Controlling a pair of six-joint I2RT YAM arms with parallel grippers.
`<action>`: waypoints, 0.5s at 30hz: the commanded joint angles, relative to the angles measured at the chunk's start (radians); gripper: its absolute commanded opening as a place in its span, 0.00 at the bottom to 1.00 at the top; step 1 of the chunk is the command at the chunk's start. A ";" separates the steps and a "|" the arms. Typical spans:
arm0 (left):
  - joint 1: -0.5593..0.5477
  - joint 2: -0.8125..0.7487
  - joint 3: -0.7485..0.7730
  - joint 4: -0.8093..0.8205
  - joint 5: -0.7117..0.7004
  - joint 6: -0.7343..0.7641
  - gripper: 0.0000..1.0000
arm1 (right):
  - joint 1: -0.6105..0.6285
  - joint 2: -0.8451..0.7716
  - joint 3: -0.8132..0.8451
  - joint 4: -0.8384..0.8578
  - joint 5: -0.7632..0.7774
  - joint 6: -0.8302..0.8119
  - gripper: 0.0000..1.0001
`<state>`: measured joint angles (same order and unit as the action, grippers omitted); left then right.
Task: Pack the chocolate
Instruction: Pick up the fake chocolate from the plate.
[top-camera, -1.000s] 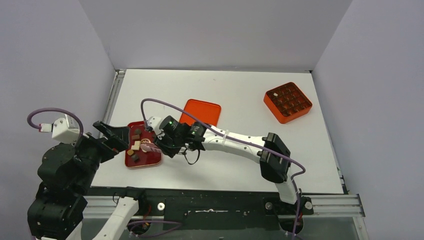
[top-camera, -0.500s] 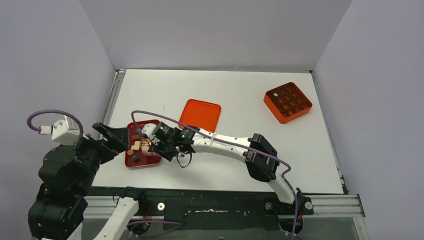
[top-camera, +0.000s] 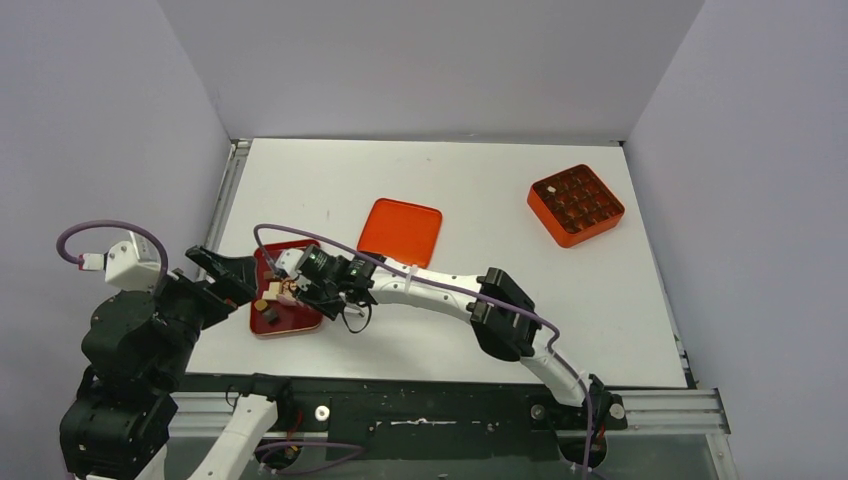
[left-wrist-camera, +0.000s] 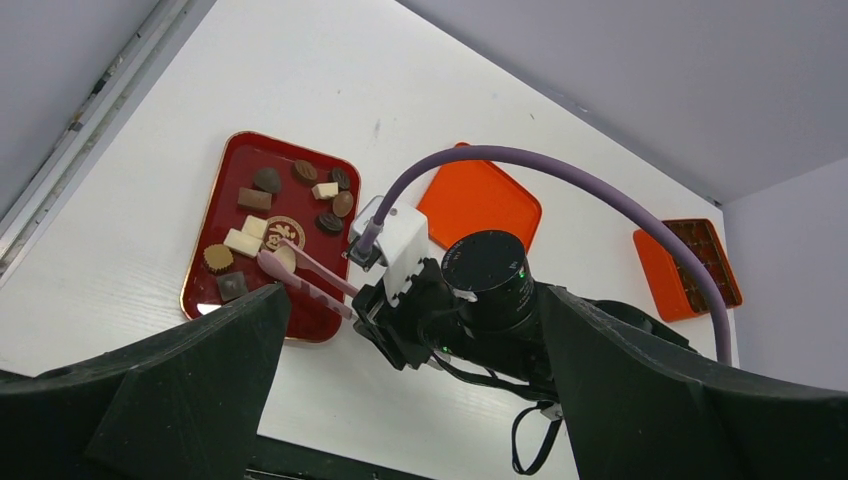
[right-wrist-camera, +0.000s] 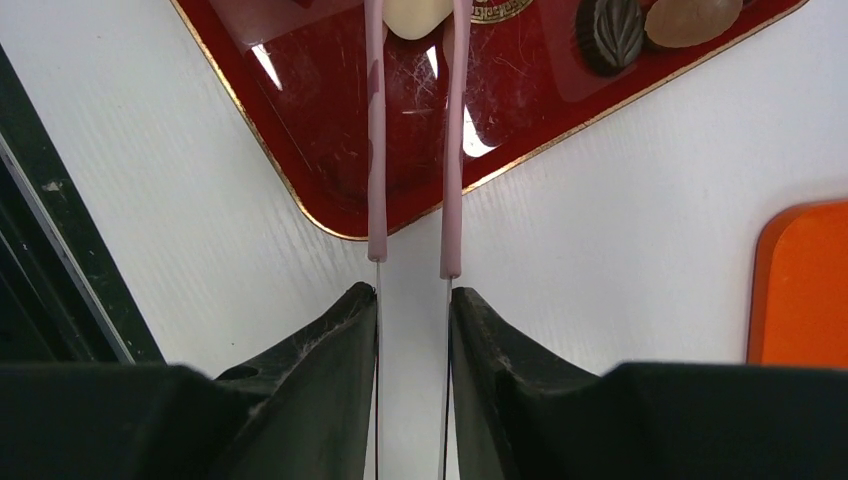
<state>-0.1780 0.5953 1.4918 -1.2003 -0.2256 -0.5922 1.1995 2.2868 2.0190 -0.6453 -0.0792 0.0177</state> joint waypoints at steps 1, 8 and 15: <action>-0.005 -0.006 -0.015 0.049 -0.020 0.009 0.97 | 0.006 -0.022 0.042 0.028 0.008 -0.002 0.28; -0.006 -0.004 -0.040 0.059 -0.006 0.024 0.97 | -0.007 -0.106 -0.012 0.035 -0.004 0.029 0.27; -0.005 0.014 -0.126 -0.011 0.004 -0.011 0.97 | -0.066 -0.271 -0.157 0.067 -0.072 0.101 0.26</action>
<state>-0.1780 0.5919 1.4117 -1.1976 -0.2321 -0.5892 1.1774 2.1952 1.9072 -0.6437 -0.1181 0.0647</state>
